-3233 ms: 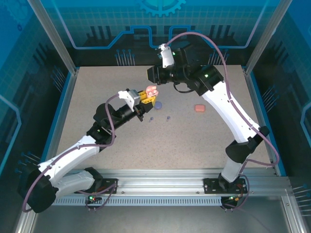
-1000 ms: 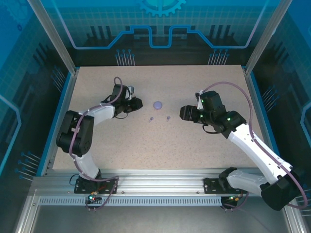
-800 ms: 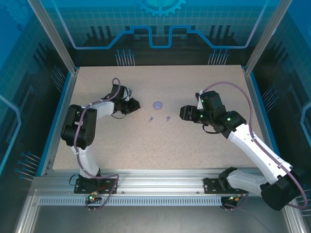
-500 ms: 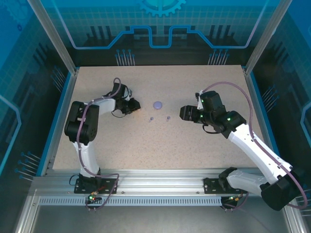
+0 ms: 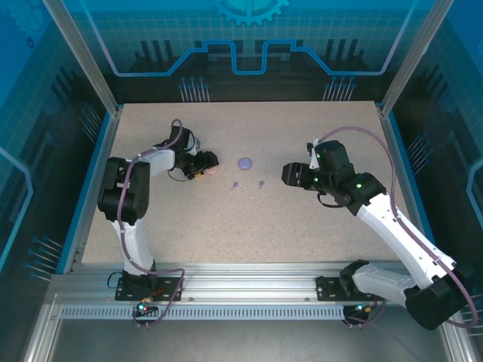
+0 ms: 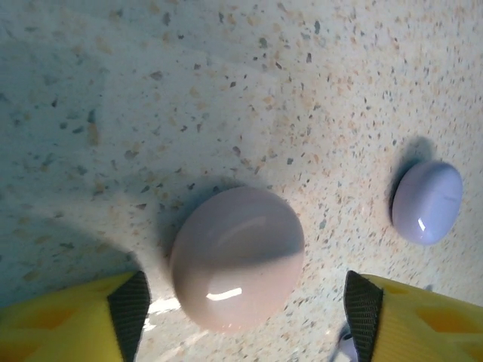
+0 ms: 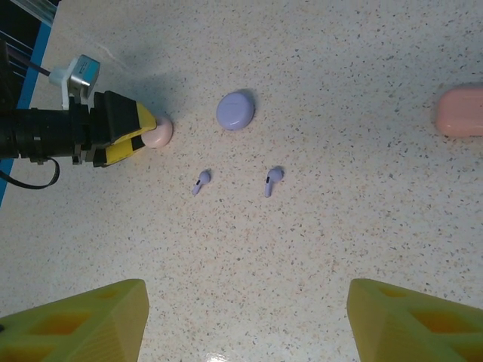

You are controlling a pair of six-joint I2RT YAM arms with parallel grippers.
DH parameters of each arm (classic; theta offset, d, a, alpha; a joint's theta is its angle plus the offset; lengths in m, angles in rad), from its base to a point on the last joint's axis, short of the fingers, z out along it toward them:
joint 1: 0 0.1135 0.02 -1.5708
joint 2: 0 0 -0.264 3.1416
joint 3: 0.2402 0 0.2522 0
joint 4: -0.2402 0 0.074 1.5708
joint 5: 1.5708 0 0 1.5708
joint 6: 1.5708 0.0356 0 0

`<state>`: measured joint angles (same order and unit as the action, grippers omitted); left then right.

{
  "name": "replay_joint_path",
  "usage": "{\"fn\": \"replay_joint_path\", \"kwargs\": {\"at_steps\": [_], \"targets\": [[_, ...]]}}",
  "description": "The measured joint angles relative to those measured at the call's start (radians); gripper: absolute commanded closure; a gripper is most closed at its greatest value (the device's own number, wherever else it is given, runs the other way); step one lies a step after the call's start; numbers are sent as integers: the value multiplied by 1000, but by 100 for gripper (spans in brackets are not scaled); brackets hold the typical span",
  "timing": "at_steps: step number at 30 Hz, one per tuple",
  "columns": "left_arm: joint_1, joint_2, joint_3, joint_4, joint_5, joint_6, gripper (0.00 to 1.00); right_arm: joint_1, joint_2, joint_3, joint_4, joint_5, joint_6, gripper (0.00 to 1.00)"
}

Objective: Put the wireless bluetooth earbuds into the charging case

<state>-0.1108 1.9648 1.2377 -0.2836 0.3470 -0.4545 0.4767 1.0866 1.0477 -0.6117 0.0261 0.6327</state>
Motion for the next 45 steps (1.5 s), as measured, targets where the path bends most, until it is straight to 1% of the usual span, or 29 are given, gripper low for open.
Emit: {"fn": "replay_joint_path", "kwargs": {"at_steps": [1, 4, 12, 17, 25, 29, 33, 37, 39, 45], "targets": [[3, -8, 1, -10, -11, 10, 1, -2, -3, 0, 0, 0, -1, 27], [15, -35, 2, -48, -52, 21, 1, -11, -14, 0, 0, -3, -5, 25], [34, -117, 38, -154, -152, 44, 1, -39, -26, 1, 0, -8, -26, 14], [33, -196, 40, -162, -206, 45, 1, -55, -26, 1, 0, -14, -35, 12], [33, -393, 28, -142, -246, 96, 1, -80, -26, 1, 0, -34, -43, 12], [33, -464, 15, -123, -292, 103, 1, -85, -21, 1, 0, -45, -49, 12], [33, -525, -39, -74, -355, 105, 1, -93, 0, 7, 0, -53, -54, 12], [34, -576, -116, -7, -402, 85, 1, -100, 18, 29, -1, -60, -64, 12], [34, -593, -149, 32, -407, 78, 1, -105, 25, 44, -2, -61, -69, 12], [33, -605, -175, 108, -407, 68, 1, -130, 45, 92, -21, -64, -85, 12]]}}
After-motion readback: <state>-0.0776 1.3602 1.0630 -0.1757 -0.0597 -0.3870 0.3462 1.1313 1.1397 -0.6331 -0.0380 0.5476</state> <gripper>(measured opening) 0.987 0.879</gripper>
